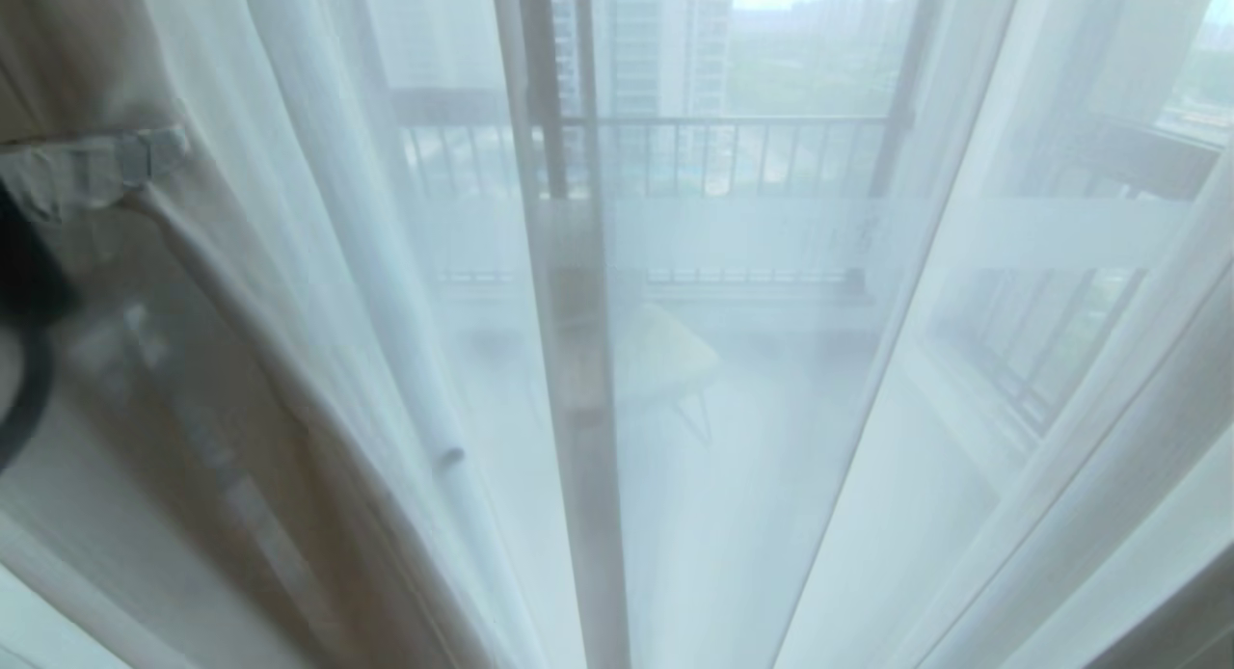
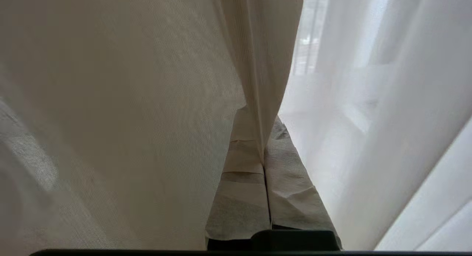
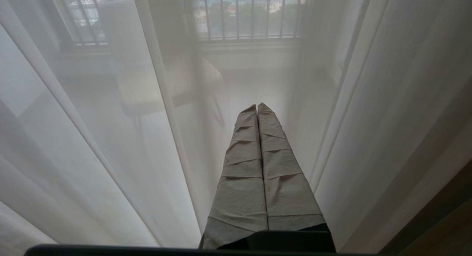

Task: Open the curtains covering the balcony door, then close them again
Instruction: Close the outer curtains on both sides

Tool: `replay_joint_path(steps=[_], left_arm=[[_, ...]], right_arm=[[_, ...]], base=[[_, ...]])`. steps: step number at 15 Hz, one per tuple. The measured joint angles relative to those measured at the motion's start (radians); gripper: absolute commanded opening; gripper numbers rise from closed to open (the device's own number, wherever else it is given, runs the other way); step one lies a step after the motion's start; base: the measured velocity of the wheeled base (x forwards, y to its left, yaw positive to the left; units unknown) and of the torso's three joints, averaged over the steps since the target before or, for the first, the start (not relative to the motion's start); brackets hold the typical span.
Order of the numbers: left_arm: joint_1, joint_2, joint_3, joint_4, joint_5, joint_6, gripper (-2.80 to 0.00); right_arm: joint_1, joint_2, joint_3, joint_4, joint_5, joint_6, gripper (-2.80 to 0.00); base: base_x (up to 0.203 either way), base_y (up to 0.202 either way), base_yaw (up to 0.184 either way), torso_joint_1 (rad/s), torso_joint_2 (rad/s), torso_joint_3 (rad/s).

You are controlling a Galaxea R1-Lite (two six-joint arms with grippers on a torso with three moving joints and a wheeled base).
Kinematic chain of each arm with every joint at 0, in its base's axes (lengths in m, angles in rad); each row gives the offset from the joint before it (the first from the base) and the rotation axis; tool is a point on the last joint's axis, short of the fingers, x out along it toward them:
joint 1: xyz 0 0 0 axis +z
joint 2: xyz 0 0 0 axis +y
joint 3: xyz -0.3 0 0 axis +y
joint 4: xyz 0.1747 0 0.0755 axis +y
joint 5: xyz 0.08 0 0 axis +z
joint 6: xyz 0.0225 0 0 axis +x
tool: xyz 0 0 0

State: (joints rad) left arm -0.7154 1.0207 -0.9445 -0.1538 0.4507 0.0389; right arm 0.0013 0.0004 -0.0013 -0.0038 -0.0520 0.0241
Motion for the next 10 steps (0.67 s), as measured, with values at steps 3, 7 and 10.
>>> replay_joint_path(steps=[3,7,10], left_arm=[[0.156,0.01,-0.022,-0.006,0.066,0.007,-2.8],[0.381,0.018,-0.038,-0.013,0.067,0.025,-2.8],[0.409,0.013,-0.039,-0.013,0.067,0.037,-2.8]], right_arm=[[0.0,0.0,0.0,0.0,0.0,0.0,-2.8],[0.0,0.0,0.0,0.0,0.0,0.0,-2.8],[0.0,0.0,0.0,0.0,0.0,0.0,-2.8]], base=[[0.0,0.0,0.0,0.0,0.0,0.0],[0.0,0.0,0.0,0.0,0.0,0.0],[0.0,0.0,0.0,0.0,0.0,0.0]])
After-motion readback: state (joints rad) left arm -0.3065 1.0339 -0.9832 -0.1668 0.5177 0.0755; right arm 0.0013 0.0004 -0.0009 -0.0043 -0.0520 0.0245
